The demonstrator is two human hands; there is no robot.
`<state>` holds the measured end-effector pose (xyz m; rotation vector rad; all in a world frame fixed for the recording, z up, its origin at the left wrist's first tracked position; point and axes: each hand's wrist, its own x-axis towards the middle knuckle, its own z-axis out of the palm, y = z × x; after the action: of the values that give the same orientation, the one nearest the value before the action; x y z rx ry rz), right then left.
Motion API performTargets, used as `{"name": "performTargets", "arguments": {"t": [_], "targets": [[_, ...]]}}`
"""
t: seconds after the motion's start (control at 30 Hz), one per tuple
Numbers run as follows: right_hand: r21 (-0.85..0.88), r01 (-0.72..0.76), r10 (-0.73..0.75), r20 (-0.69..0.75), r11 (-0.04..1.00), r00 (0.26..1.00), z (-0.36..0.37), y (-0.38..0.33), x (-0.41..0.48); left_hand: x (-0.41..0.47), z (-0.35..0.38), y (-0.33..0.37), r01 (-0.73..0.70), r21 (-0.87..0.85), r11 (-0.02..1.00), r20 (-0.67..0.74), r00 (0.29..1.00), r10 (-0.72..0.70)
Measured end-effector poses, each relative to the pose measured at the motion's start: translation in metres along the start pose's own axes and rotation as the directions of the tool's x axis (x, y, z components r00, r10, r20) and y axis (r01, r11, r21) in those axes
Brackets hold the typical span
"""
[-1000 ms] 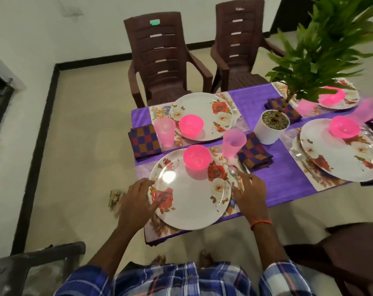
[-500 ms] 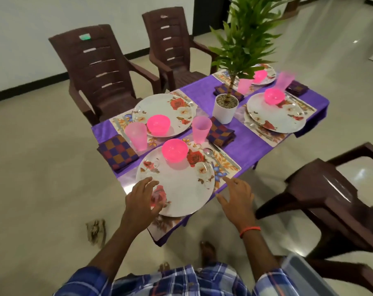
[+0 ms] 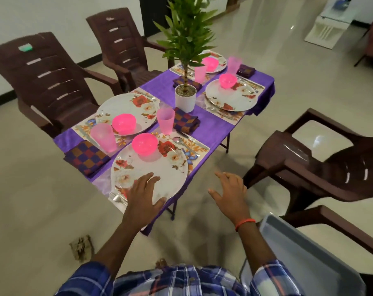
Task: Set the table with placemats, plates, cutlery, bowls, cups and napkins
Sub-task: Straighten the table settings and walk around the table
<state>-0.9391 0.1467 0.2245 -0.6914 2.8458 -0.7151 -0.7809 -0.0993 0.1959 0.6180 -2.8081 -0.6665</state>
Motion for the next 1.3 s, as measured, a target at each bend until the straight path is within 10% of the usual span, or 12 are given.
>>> {"name": "performTargets", "arguments": {"t": [0.7, 1.3], "targets": [[0.058, -0.065, 0.066, -0.016, 0.996, 0.998, -0.063, 0.127, -0.167, -0.119, 0.056, 0.159, -0.146, 0.061, 0.987, 0.11, 0.984, 0.138], [0.037, -0.399, 0.397, -0.214, 0.916, 0.893, -0.082, 0.137, -0.358, -0.202, 0.08, 0.215, -0.428, -0.147, 0.892, 0.258, 0.854, 0.452]]}}
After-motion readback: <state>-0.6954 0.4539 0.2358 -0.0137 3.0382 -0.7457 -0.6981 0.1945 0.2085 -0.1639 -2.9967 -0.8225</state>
